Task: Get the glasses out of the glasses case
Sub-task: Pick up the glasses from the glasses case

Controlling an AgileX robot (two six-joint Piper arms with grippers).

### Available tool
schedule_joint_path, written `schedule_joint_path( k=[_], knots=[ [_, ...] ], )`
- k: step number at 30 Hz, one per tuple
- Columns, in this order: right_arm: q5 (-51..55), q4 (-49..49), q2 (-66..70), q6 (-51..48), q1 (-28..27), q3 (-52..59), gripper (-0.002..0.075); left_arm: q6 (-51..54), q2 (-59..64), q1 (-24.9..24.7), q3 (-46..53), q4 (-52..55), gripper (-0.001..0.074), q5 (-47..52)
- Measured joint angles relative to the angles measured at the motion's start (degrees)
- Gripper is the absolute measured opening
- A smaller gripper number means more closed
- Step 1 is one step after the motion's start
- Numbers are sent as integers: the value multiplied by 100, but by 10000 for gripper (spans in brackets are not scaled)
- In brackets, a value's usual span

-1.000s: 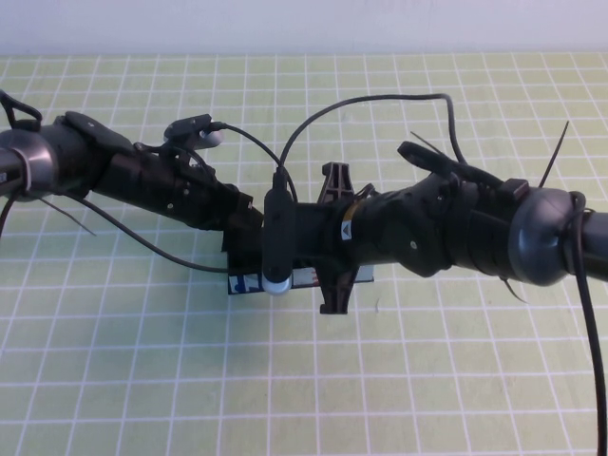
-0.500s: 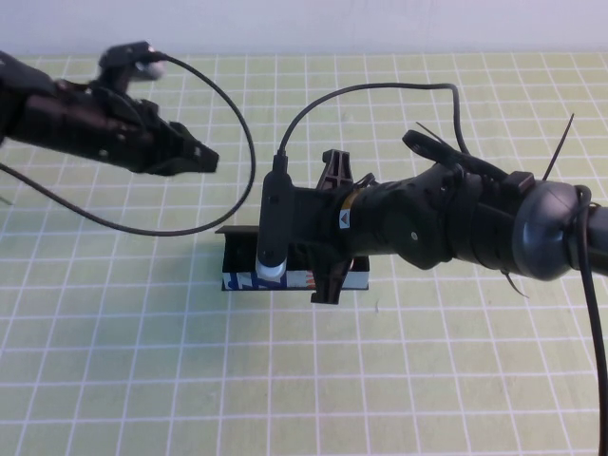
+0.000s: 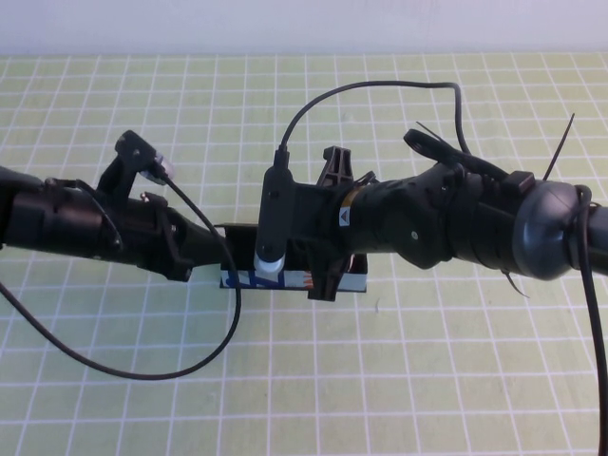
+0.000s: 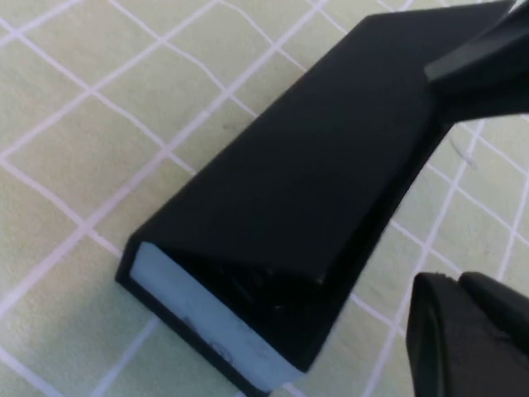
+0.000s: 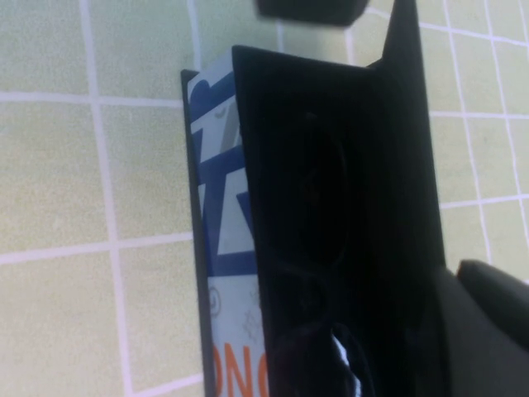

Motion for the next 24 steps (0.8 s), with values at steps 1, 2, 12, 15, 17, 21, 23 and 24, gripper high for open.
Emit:
schedule_joint_path(
  k=[1,2,12,15,17,21,23,24],
  knots=[
    [0,26,0,0,0,0,-8,166,52,0,28,-116,-4,-27],
    [-24,36,0,0,0,0,-8,331,112,0,38,-261,-4,-39],
    [-76,91,0,0,0,0,-8,1597,796,0,38,-1283,-4,-161],
    [-76,191,0,0,0,0,-8,1831,907,0,38,-1582,-4,-173],
    [-76,213,0,0,0,0,-8,1928,969,0,38,-1718,-4,-212],
    [-76,321,0,0,0,0,-8,1992,1096,0,38,-1835,-4,-223],
    [-76,442,0,0,0,0,-7,2004,1109,0,38,-1886,-4,-209],
    [-76,506,0,0,-10,0,-5,2004,1121,0,38,-1898,-4,-209]
  ],
)
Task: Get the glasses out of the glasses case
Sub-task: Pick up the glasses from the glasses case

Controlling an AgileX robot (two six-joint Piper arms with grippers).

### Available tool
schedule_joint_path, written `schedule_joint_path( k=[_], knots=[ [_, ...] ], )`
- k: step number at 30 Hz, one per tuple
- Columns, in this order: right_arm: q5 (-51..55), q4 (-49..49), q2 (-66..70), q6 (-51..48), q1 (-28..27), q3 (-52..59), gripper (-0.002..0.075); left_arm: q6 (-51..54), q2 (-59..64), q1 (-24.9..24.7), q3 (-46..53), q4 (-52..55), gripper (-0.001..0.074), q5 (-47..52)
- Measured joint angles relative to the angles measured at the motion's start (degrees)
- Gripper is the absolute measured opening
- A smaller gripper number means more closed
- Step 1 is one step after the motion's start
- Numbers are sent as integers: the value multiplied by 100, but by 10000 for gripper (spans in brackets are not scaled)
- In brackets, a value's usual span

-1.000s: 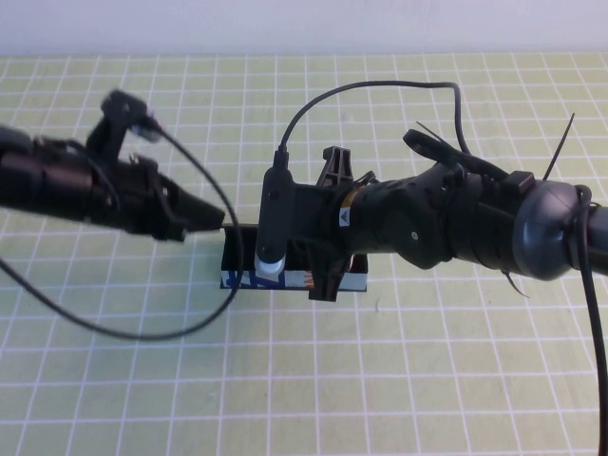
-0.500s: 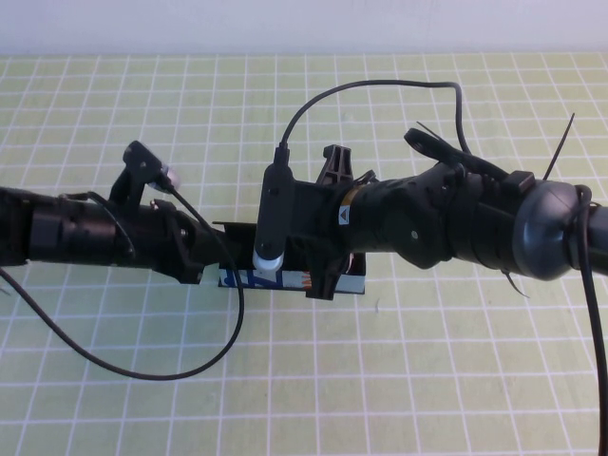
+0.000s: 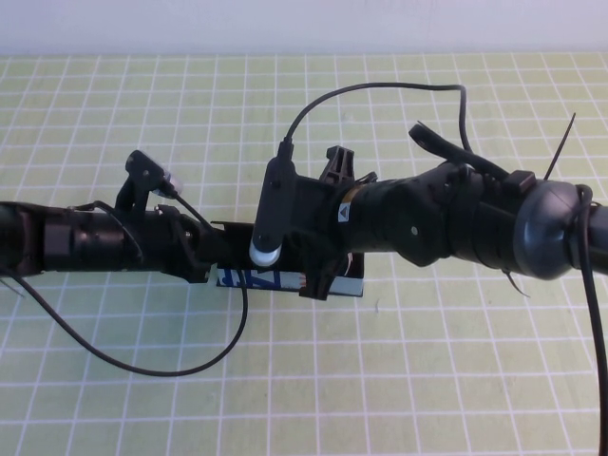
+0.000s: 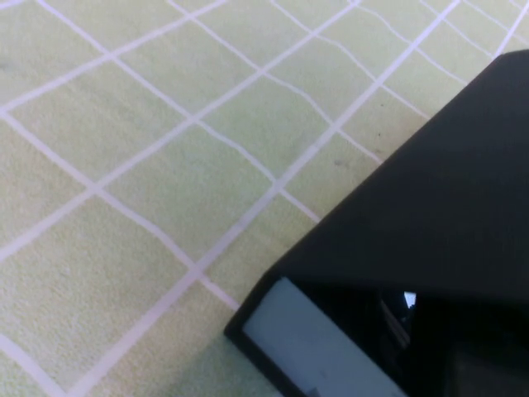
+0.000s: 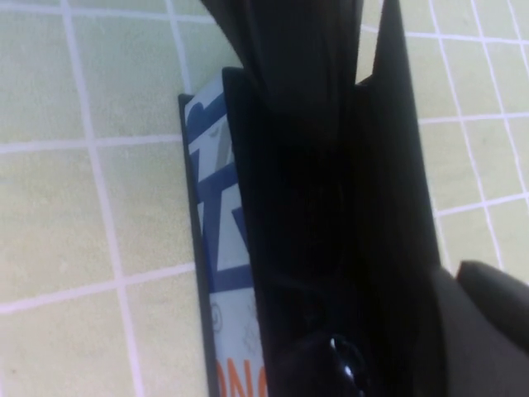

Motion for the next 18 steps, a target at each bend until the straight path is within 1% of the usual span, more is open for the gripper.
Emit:
schedule_joint_path(
  k=[2,4,6,8,10,13,15,18],
  knots=[
    [0,149,-36,0,0,0,21,0,0,0,0,-10,-4,0],
    [12,381,-141,11,0,0,65,0,8,0,0,-22,-4,0],
    [112,749,-316,11,0,0,115,0,8,0,0,-22,-4,0],
    [388,1323,-548,110,0,0,132,0,8,0,0,-22,-4,0],
    [770,1797,-740,364,0,-12,120,0,8,0,0,-22,-4,0],
    [1464,2126,-815,1057,0,-47,50,0,8,0,0,-22,-4,0],
    [1830,2059,-782,1633,0,-47,11,-13,8,0,0,-22,-4,0],
    [1941,1610,-637,2427,0,-47,-8,-62,8,0,0,-33,-4,0]
  ],
)
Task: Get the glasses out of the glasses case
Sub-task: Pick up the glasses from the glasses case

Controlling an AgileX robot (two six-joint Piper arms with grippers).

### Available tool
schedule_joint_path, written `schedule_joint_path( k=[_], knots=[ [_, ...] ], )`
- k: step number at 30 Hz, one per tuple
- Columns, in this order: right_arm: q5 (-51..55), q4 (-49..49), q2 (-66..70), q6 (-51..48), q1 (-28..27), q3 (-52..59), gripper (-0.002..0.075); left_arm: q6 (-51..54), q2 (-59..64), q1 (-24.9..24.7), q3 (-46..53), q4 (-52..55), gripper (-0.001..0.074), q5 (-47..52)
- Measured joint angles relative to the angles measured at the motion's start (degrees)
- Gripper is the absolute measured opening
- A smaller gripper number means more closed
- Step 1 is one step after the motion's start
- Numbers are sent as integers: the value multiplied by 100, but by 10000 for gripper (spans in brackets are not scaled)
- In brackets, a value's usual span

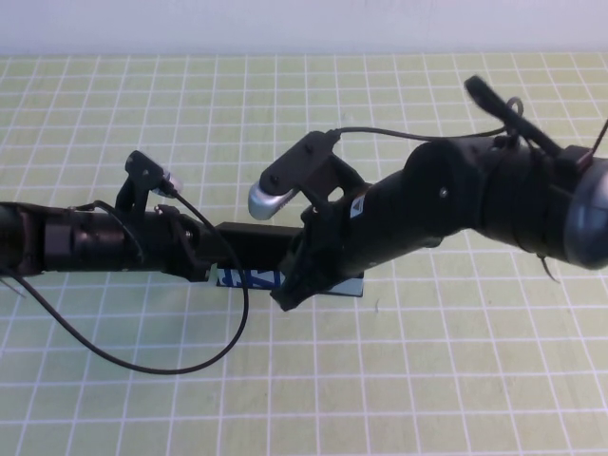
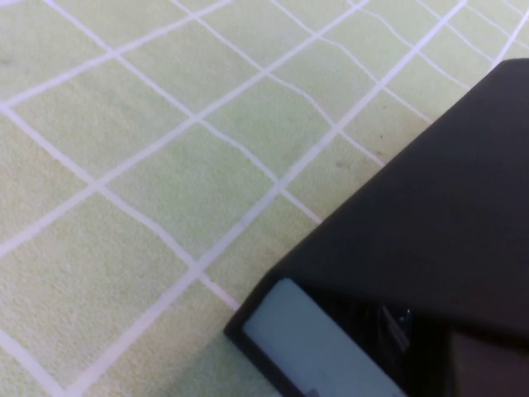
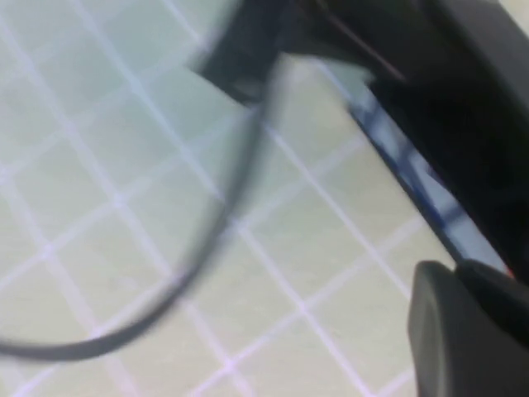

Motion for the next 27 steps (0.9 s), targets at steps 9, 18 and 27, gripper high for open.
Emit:
schedule_joint_path(
  k=[9,18,27],
  knots=[
    [-557,-1198,575,1541,-248,-126,-16,-55,24,0,0,-22,-4,56],
    [-12,-1065,1332,1616,-729,-1474,-16,-59,24,0,0,3,-4,60],
    [897,-808,2147,1616,-973,-2704,-16,-59,24,0,0,67,-4,97]
  ],
)
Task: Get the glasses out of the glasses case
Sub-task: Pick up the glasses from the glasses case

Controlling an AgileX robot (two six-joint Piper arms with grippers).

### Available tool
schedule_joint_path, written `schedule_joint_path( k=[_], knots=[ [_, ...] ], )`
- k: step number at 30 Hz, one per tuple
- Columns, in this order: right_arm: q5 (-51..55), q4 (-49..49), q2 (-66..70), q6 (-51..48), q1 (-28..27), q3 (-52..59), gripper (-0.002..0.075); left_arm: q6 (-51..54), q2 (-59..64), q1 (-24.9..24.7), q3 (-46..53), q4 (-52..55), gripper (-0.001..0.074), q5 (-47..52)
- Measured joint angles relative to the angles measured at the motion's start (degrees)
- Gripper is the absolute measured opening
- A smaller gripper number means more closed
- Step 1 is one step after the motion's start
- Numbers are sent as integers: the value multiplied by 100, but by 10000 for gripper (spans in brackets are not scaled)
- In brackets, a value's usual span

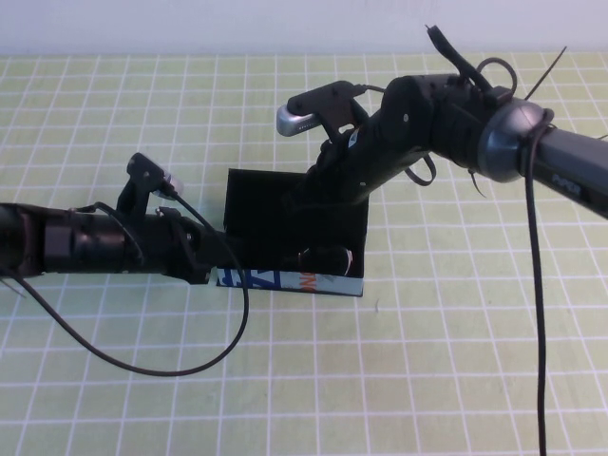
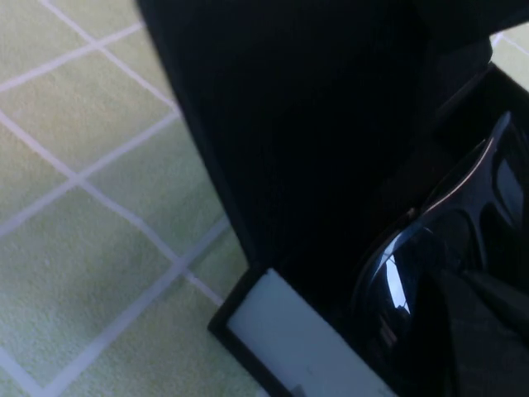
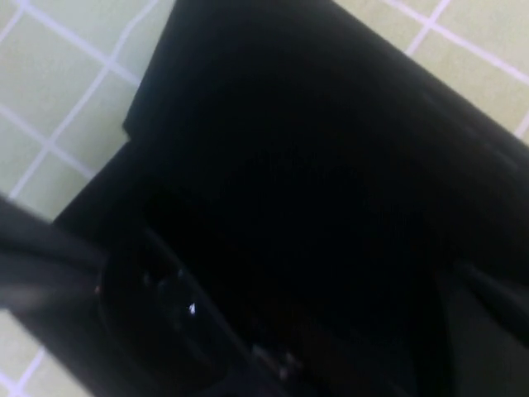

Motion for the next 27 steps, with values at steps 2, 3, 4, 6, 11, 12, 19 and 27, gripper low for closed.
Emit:
schedule_joint_path(
  k=[2,3,4,6,11,12,19,27],
  knots=[
    [123,128,164,0,-51,-204,-16,0,0,0,0,13,-4,0],
    [191,214,256,0,-78,-289,-16,0,0,0,0,13,-4,0],
    [247,276,325,0,-106,-348,-16,0,0,0,0,16,-4,2],
    [372,415,489,0,-168,-483,-17,0,0,0,0,26,-4,12],
    [544,572,724,0,-268,-696,-17,0,0,0,0,46,-5,23],
    [567,583,724,10,-277,-712,-17,0,0,0,0,46,-4,23],
    [1218,563,789,-28,-282,-1074,-17,0,0,0,0,71,-4,139],
    [2531,595,802,-446,-282,-2129,-18,-196,-266,0,0,-75,-4,245]
  ],
)
